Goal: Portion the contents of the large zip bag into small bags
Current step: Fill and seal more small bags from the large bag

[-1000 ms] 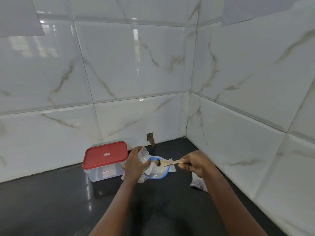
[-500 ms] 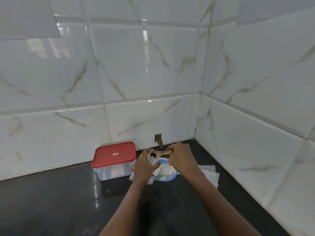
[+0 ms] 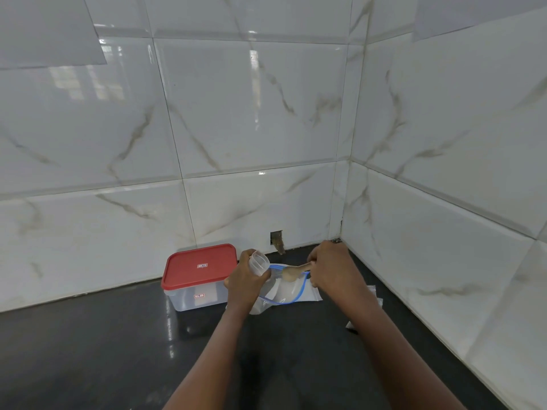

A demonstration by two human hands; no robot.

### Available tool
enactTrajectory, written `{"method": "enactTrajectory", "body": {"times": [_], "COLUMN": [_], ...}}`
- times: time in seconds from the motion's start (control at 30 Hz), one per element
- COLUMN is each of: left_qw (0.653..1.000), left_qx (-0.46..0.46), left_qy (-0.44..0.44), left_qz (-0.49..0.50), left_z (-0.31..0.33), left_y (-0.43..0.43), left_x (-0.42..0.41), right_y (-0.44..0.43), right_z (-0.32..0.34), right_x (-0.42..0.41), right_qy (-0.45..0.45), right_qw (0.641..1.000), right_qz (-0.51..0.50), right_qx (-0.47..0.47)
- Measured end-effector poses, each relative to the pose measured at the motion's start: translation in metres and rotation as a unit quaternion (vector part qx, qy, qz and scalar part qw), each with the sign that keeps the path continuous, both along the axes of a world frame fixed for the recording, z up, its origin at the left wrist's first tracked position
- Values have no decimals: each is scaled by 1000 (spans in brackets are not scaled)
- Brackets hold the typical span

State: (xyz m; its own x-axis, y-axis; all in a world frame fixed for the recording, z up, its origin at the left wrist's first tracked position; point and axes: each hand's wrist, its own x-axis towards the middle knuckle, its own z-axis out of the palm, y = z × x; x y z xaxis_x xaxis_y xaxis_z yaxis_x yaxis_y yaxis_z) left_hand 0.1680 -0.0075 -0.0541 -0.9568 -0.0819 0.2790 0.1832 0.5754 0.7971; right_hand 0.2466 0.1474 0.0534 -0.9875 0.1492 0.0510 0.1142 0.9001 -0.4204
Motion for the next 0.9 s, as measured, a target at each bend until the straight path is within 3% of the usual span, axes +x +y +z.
{"method": "enactTrajectory", "body": {"times": [0.27,0.47,0.67,0.9], "left_qw": [999,996,994,993], "left_qx": [-3,-44,-60,-59], "left_qy": [23,52,63,75], "left_qz": [-30,-54,-64,-62], "left_z": [4,2,0,-3], "left_y": [-7,-14,-25,-27], "left_x": [10,14,12,11], "right_y": [-48,-65,-65,-70], "right_z": [-71,-93,-91,-89], "right_x": [-28,-37,-45,-47], "right_qy": [-91,-111,-166,-144], "right_qw": [992,990,979,982], "right_qz": [83,30,-12,4], "right_qx": [30,-79,-122,-122]}}
